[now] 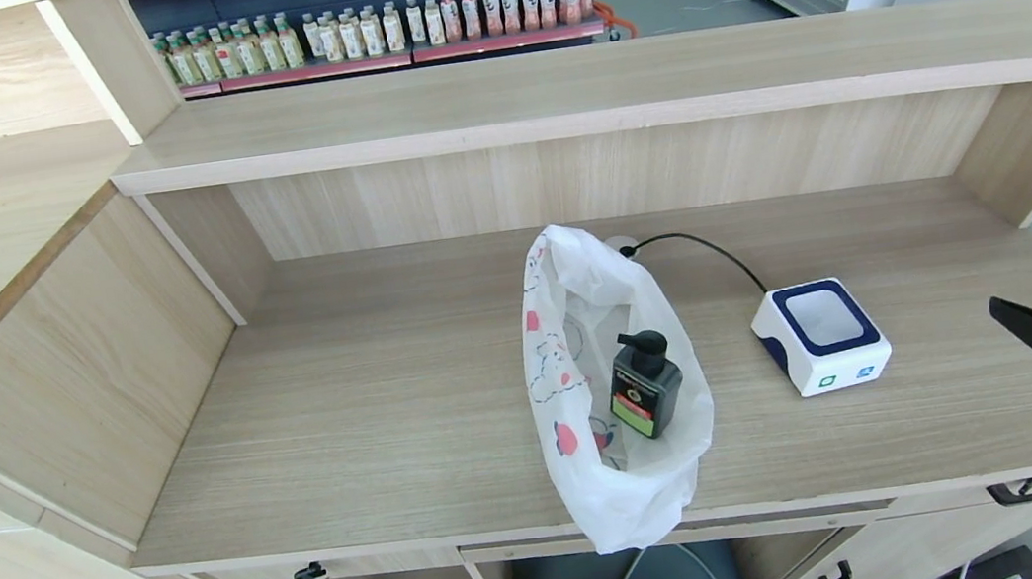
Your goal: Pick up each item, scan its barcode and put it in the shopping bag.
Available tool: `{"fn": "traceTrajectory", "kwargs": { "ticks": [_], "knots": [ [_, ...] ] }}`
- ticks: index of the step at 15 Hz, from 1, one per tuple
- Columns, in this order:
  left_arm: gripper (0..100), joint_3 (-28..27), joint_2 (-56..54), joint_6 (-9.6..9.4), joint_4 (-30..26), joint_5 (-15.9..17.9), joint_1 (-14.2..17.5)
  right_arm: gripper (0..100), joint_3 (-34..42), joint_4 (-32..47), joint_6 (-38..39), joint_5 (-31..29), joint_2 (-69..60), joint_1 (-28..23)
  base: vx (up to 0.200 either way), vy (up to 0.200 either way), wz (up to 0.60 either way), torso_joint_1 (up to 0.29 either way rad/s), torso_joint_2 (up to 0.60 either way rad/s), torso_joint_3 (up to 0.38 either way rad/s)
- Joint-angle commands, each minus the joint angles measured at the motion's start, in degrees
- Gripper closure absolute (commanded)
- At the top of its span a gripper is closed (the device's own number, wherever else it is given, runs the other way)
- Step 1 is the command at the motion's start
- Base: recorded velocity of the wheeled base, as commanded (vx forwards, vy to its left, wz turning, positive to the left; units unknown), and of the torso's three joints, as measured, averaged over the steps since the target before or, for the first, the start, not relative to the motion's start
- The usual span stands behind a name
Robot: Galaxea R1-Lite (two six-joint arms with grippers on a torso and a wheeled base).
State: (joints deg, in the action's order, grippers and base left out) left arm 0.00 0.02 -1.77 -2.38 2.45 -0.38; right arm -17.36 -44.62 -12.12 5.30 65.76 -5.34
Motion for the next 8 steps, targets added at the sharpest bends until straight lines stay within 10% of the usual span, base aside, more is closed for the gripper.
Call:
{"fn": "traceTrajectory", "kwargs": {
  "ticks": [1, 4, 8],
  "knots": [
    [0, 0.0, 0.0, 0.19, 0.0, 0.0, 0.0, 0, 0.2, 0.0, 0.1, 0.1, 0.1, -0.7, 0.000, 0.000, 0.00, 0.000, 0.00, 0.000],
    [0, 0.0, 0.0, 0.27, 0.0, -0.1, -0.1, 0, -0.1, -0.1, 0.8, 0.1, 1.2, -3.1, 0.000, 0.000, 0.00, 0.000, 0.00, 0.000],
    [0, 0.0, 0.0, 0.10, 0.0, 0.0, -0.1, 0, 2.2, -0.3, 0.3, 0.0, 3.2, -10.7, 0.000, -0.200, 0.00, 0.002, 0.00, 0.005]
  ]
}}
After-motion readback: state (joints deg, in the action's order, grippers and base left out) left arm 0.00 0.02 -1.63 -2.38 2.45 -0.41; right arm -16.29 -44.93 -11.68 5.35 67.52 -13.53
